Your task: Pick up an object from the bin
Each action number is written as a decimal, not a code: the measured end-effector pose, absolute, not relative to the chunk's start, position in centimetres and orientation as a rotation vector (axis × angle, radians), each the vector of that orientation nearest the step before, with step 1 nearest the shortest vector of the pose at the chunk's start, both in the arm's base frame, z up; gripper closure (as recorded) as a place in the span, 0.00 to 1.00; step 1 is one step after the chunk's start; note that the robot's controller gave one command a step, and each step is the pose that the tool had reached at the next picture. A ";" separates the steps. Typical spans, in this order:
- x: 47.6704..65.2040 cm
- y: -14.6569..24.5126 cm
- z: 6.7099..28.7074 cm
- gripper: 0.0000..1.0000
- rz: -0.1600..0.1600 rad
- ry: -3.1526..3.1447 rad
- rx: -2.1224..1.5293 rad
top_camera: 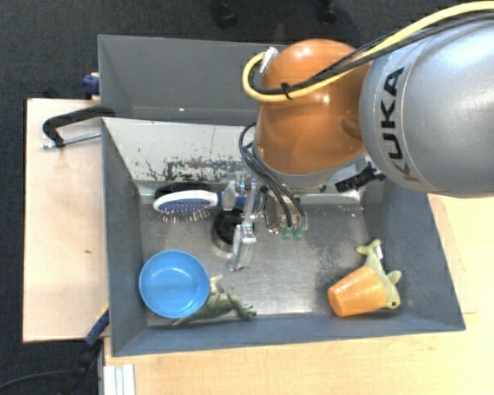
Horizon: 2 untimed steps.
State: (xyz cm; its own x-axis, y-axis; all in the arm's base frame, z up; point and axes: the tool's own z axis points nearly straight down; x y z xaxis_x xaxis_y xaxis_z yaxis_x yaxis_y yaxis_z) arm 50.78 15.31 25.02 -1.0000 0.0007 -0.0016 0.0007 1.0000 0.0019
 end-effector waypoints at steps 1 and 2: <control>51.4 16.0 8.2 0.00 -0.001 3.128 -0.374; 49.3 22.1 8.3 0.00 0.005 3.095 -0.532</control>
Offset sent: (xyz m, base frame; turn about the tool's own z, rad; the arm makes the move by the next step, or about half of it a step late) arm 0.0077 0.0059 -0.1651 -0.2371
